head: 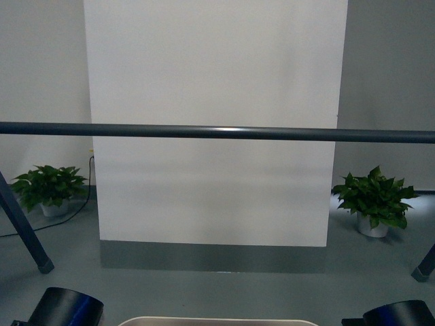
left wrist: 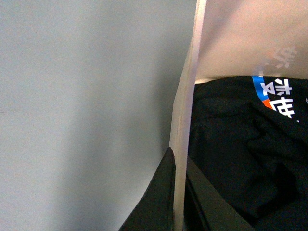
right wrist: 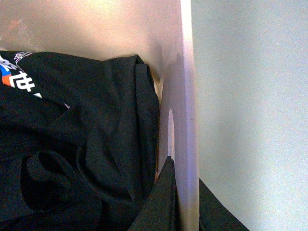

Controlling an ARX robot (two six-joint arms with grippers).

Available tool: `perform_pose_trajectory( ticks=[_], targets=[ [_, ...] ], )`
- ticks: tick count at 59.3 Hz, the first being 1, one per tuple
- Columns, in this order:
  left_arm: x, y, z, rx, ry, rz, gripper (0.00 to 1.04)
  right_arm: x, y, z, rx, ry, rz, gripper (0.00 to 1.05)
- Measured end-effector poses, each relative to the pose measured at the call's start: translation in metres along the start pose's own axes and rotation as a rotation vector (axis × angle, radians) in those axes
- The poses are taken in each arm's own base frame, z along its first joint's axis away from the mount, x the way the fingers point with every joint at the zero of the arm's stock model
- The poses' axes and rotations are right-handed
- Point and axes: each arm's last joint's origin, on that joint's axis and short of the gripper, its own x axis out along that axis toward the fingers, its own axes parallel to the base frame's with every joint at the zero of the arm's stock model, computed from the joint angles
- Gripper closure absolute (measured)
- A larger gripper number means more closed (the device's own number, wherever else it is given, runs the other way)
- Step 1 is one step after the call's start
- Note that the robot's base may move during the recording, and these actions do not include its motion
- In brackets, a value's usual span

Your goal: Move hamper under clothes hanger

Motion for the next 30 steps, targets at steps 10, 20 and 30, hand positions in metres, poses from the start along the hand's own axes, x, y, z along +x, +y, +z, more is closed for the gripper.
perform_pose_trajectory(
  ticks=[10, 20, 30],
  targets=[
    [-0.0013, -0.0065, -0.0012, 0.012, 0.001, -0.018, 1.01, 0.0005, -0.0068, 0.0005, 0.012, -0.001, -0.026, 1.02],
    [-0.0015, -0.0076, -0.0015, 0.014, 0.003, -0.028, 1.01, 0.0006, -0.0092, 0.0006, 0.017, -0.001, -0.03, 1.02],
    [-0.0012, -0.0059, -0.0011, 0.011, 0.0, -0.013, 1.01, 0.0005, -0.0071, 0.0005, 0.012, 0.0, -0.021, 1.02]
  ],
)
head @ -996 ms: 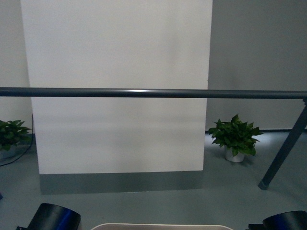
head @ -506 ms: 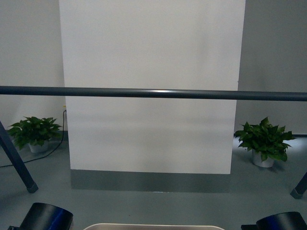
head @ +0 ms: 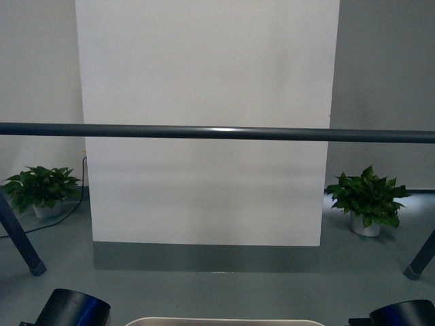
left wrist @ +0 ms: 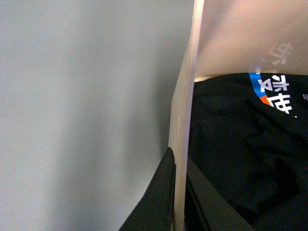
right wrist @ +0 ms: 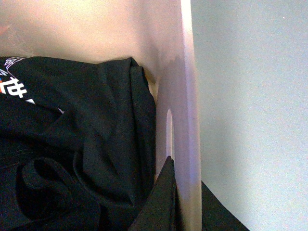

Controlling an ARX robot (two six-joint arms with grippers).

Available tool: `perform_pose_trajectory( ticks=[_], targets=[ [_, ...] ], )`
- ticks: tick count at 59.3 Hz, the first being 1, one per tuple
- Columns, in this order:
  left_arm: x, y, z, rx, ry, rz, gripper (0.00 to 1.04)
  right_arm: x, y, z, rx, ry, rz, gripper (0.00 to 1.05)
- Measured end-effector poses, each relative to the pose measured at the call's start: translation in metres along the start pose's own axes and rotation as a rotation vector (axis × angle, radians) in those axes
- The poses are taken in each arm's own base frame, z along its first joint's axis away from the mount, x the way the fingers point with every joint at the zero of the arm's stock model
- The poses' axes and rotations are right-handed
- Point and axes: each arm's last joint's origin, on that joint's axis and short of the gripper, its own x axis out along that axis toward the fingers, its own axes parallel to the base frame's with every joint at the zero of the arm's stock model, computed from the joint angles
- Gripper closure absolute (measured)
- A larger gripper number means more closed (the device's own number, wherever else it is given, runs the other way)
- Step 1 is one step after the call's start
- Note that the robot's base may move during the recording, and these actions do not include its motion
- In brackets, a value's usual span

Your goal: Move hamper under clothes hanger

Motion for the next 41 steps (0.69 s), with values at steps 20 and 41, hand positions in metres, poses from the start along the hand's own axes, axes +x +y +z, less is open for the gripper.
perform_pose_trajectory(
  ticks=[20, 41],
  targets=[
    [-0.001, -0.003, -0.005, 0.068, 0.175, 0.067, 1.01, 0.0, 0.006, -0.002, 0.115, 0.052, -0.074, 1.02],
    [0.001, -0.003, -0.007, 0.096, 0.191, 0.068, 1.01, 0.012, 0.011, -0.009, 0.117, 0.093, -0.077, 1.02]
  ],
)
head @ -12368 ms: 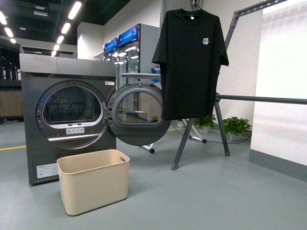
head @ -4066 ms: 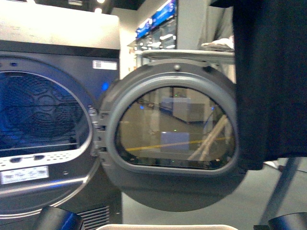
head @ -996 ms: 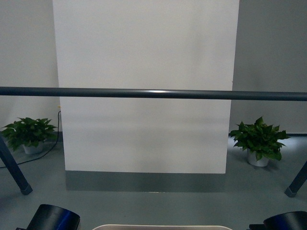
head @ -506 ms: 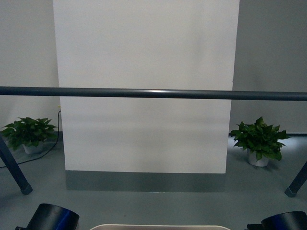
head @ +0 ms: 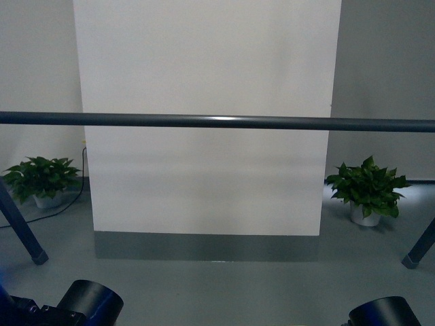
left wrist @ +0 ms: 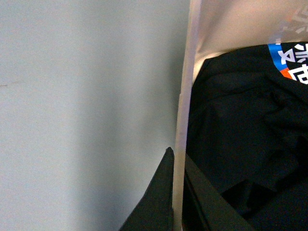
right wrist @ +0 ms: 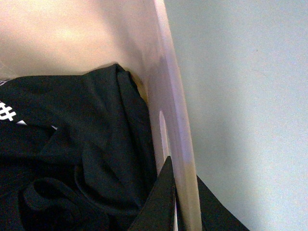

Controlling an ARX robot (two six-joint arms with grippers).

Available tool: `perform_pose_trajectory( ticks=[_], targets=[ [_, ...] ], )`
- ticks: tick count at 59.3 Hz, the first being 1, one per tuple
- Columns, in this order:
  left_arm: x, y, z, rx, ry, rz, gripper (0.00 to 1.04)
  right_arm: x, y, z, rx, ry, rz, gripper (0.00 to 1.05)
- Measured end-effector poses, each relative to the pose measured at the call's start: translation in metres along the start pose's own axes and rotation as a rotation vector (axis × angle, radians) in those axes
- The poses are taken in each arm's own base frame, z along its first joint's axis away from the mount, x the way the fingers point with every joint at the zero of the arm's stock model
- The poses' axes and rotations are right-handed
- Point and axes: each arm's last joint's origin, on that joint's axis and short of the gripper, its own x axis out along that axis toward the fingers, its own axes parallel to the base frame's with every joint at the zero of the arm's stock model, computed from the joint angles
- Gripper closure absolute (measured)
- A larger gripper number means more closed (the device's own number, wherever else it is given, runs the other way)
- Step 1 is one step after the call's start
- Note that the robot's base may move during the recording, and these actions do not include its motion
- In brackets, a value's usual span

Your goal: Move hamper under clothes hanger

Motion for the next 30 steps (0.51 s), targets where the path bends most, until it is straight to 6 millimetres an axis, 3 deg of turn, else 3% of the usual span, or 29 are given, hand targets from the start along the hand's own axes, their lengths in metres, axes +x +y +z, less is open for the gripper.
perform_pose_trajectory(
  ticks=[14, 30],
  targets=[
    [0.007, 0.0, -0.009, 0.013, 0.029, 0.009, 1.01, 0.012, 0.001, -0.013, -0.027, 0.032, -0.009, 1.02],
    [0.007, 0.0, -0.014, 0.005, 0.046, -0.007, 1.01, 0.012, 0.002, -0.014, -0.04, 0.036, -0.008, 1.02]
  ],
)
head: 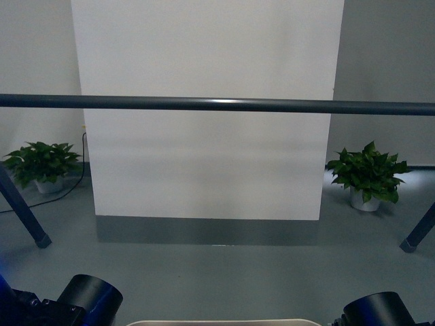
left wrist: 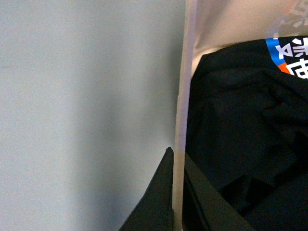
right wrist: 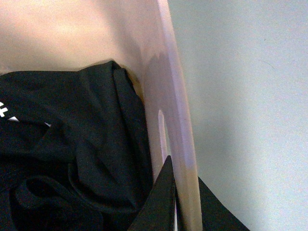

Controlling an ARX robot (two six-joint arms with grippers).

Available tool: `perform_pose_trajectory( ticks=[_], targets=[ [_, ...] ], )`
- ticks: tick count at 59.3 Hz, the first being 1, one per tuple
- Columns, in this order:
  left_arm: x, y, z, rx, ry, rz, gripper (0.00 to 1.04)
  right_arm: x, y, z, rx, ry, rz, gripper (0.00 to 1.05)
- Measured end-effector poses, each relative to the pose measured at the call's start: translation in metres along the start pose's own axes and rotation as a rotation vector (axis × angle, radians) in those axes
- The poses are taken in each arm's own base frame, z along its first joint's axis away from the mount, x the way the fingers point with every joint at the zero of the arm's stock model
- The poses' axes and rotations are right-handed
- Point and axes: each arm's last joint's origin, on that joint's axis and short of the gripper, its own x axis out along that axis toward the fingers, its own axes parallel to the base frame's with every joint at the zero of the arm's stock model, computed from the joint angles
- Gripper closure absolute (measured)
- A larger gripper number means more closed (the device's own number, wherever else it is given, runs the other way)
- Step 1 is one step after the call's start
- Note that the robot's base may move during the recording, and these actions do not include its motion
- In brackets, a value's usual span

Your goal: Move hamper under clothes hanger

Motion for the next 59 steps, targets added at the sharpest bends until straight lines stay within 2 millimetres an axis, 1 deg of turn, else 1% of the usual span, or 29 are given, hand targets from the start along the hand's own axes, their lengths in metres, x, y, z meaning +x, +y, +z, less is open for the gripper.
perform_pose_trajectory(
  ticks=[3, 5, 10, 13, 14, 17, 18, 21, 27, 32, 33, 36, 37, 39, 43, 46, 50, 59],
  targets=[
    [0.0, 0.0, 0.0, -0.003, 0.005, -0.009, 1.0, 0.0, 0.0, 0.0, -0.005, 0.003, 0.003, 1.02],
    [0.0, 0.0, -0.001, 0.001, 0.01, -0.01, 0.94, 0.0, 0.001, 0.0, -0.01, 0.003, 0.002, 1.01],
    [0.001, 0.001, -0.001, -0.017, 0.015, -0.006, 0.76, 0.001, 0.001, 0.0, -0.018, -0.002, -0.019, 0.84],
    [0.001, 0.003, 0.0, -0.027, 0.005, -0.001, 0.71, 0.001, 0.001, 0.001, -0.018, -0.006, -0.022, 0.79],
    [0.001, 0.003, 0.001, -0.036, -0.002, 0.002, 0.67, 0.001, 0.001, 0.001, -0.016, -0.01, -0.025, 0.75],
    [0.002, 0.005, 0.003, -0.049, -0.016, 0.01, 0.62, 0.001, 0.0, 0.001, -0.015, -0.014, -0.031, 0.7],
    [0.001, 0.006, 0.004, -0.054, -0.025, 0.015, 0.58, 0.001, 0.0, 0.002, -0.014, -0.018, -0.036, 0.66],
    [0.001, 0.007, 0.006, -0.061, -0.042, 0.027, 0.53, 0.0, 0.0, 0.002, -0.012, -0.022, -0.042, 0.61],
    [-0.005, 0.012, 0.016, -0.096, -0.087, 0.036, 0.37, -0.002, -0.003, 0.007, 0.018, -0.04, -0.049, 0.45],
    [-0.02, 0.019, 0.032, -0.116, -0.168, 0.07, 0.19, -0.016, -0.007, 0.024, 0.073, -0.12, -0.046, 0.27],
    [-0.021, 0.019, 0.033, -0.118, -0.175, 0.07, 0.17, -0.018, -0.008, 0.026, 0.077, -0.13, -0.046, 0.26],
    [-0.033, 0.023, 0.044, -0.135, -0.226, 0.069, 0.07, -0.031, -0.009, 0.041, 0.111, -0.193, -0.038, 0.15],
    [-0.037, 0.024, 0.048, -0.14, -0.241, 0.066, 0.05, -0.036, -0.01, 0.045, 0.12, -0.214, -0.034, 0.12],
    [-0.045, 0.025, 0.056, -0.157, -0.271, 0.06, 0.06, -0.045, -0.011, 0.055, 0.142, -0.256, -0.025, 0.06],
    [-0.058, 0.026, 0.069, -0.183, -0.317, 0.05, 0.07, -0.061, -0.012, 0.069, 0.177, -0.317, -0.009, 0.08],
    [-0.066, 0.026, 0.077, -0.198, -0.344, 0.042, 0.07, -0.071, -0.013, 0.076, 0.201, -0.354, 0.003, 0.08],
    [-0.073, 0.025, 0.083, -0.219, -0.363, 0.026, 0.07, -0.08, -0.013, 0.083, 0.226, -0.39, 0.014, 0.08],
    [-0.083, 0.019, 0.089, -0.21, -0.396, 0.009, 0.07, -0.09, -0.014, 0.092, 0.273, -0.46, -0.002, 0.08]
  ],
)
